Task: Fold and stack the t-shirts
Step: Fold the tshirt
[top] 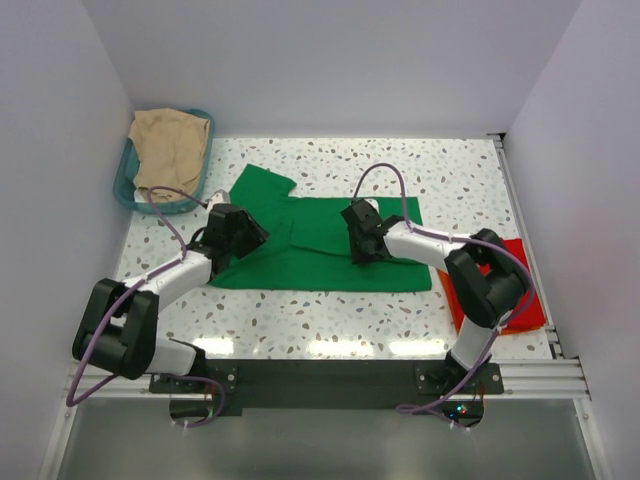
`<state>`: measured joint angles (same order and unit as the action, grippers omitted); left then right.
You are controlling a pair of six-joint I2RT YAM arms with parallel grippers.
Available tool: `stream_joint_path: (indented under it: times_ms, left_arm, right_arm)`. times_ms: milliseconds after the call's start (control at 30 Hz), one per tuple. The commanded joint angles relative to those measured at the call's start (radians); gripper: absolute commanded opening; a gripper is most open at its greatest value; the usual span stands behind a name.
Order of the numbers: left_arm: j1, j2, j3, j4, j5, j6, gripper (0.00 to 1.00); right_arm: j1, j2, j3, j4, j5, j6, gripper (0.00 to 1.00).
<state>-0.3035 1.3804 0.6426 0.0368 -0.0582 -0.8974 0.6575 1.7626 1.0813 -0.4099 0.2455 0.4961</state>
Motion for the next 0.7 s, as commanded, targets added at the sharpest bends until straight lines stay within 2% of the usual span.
stream_joint_path:
  times_ms: [0, 433, 500, 667]
  left_arm:
    - [0.000, -0.011, -0.006, 0.048, 0.000, 0.012, 0.54]
    - [0.001, 0.000, 0.002, 0.034, -0.003, 0.022, 0.54]
    - [0.003, 0.002, 0.003, 0.037, -0.003, 0.022, 0.54]
    - [0.047, 0.022, 0.072, 0.020, 0.011, 0.031, 0.57]
  right_arm:
    - [-0.032, 0.021, 0.049, -0.009, 0.037, -0.021, 0.33]
    - [-0.113, 0.086, 0.170, -0.043, 0.061, -0.060, 0.41]
    - [-0.124, 0.090, 0.180, -0.041, 0.057, -0.060, 0.44]
    - [-0.180, 0.081, 0.215, -0.046, 0.015, -0.054, 0.48]
